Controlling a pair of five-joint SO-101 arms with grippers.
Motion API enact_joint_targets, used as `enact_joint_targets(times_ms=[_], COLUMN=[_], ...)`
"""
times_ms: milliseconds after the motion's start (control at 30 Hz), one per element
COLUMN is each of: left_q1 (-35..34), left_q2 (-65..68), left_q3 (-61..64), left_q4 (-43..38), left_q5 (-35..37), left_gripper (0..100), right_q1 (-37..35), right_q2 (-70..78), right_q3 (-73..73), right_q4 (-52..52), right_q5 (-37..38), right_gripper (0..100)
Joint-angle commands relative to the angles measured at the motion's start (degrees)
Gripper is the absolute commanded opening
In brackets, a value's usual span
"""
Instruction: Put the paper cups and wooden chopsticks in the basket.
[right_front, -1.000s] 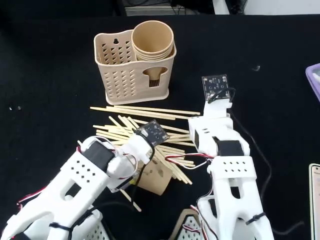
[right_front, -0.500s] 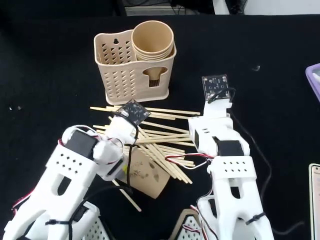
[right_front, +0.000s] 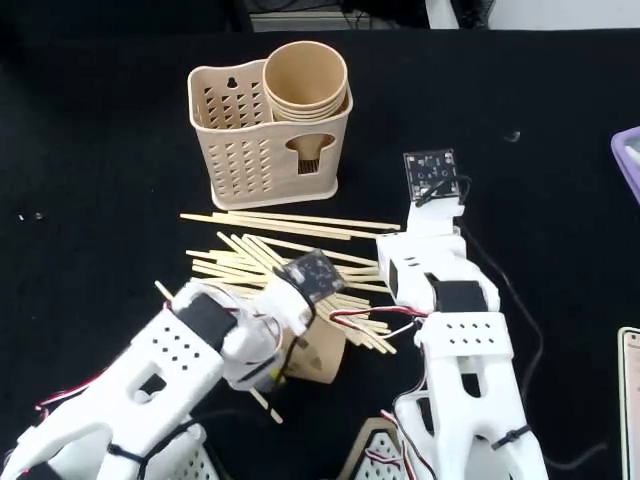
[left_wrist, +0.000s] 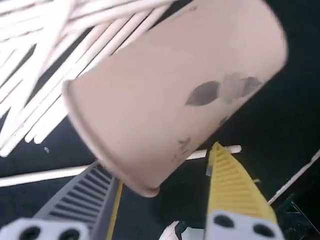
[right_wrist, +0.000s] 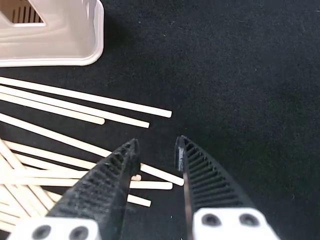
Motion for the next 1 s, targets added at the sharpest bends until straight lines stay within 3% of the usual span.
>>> enact_joint_targets(times_ms=[0,233,367,600,967], left_q1=[3.3,3.47,3.47,3.47,7.08], left_q2=[-0.53,-0.62,-0.62,-0.53,-0.62], left_q3=[-0.92,-1.8,-7.08,-11.91,-7.87], left_q4=[-1.67,-4.66,1.05,4.13,-1.41], left_q5=[0.62,0.62,0.62,0.62,0.62], left_gripper=[26,26,25,6,5], right_q1=[0.79,0.79,0.79,0.79,0.88], right_q2=[-1.27,-1.36,-1.36,-1.36,-1.36], right_q3=[0.31,0.66,0.66,0.66,0.66], right_q4=[-1.14,-1.32,-1.32,-1.41,-1.32], right_q5=[0.18,0.18,0.18,0.18,0.18], right_gripper=[12.9,12.9,12.9,12.9,13.0])
